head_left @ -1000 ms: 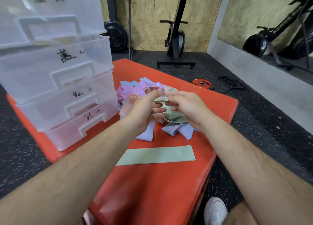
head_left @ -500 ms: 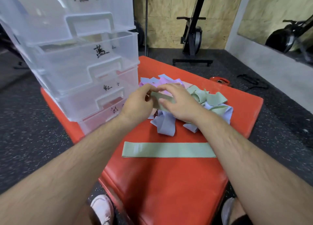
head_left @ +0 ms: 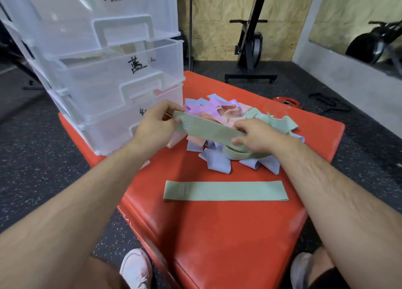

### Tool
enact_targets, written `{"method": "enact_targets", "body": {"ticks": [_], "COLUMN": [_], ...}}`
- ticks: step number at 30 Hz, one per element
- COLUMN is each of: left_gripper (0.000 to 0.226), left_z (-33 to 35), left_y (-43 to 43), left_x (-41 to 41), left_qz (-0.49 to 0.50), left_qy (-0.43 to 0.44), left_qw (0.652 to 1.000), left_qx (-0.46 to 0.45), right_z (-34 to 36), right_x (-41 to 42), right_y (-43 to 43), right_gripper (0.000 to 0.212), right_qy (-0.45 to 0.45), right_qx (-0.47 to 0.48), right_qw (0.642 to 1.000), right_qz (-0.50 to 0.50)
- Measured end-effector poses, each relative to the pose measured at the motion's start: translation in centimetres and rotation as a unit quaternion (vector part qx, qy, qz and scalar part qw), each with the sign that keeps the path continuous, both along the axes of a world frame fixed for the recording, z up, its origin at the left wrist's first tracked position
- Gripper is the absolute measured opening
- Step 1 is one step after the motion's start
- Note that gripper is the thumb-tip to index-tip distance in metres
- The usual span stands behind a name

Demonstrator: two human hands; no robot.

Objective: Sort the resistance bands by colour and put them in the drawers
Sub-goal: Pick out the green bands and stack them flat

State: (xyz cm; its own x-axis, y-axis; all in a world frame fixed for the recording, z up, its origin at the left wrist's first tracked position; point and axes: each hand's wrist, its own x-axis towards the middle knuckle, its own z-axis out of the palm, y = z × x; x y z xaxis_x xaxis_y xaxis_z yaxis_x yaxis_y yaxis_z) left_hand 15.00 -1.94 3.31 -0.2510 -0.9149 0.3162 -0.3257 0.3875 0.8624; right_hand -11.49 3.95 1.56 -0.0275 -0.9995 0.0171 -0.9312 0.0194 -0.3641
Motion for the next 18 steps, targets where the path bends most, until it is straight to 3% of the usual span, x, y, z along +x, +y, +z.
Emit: {"method": "enact_targets", "body": {"ticks": [5, 11, 14, 18], "left_gripper": [0.027, 0.026, 0.023, 0.020], "left_z": [-0.2, -0.5, -1.1, -2.3], "left_y": [-0.5, -0.4, 0.1, 1.7], "left_x": [1.3, 2.4, 2.8, 3.2], "left_qz": [0.031, 0.020, 0.008, 0.002], "left_qy": [0.032, 0.043, 0.028, -0.035], "left_qw": [0.998, 0.994, 0.988, 0.982], "left_qx": [0.039, 0.102, 0.151, 0.185], "right_z": [-0.6, 1.4, 2.3, 2.0], "right_x": [-3.8, -6.8, -7.3, -7.3], "right_y": [1.4, 3.9, 6.1, 8.5], "right_gripper": [0.027, 0.008, 0.006, 0.018], "right_qy": [0.033, -0.084, -0.179, -0.227], "right_qx": [0.022, -0.043, -0.012, 0.055], "right_qw": [0.998, 0.990, 0.977, 0.965], "right_qz": [-0.054, -0.109, -0.115, -0.119]}}
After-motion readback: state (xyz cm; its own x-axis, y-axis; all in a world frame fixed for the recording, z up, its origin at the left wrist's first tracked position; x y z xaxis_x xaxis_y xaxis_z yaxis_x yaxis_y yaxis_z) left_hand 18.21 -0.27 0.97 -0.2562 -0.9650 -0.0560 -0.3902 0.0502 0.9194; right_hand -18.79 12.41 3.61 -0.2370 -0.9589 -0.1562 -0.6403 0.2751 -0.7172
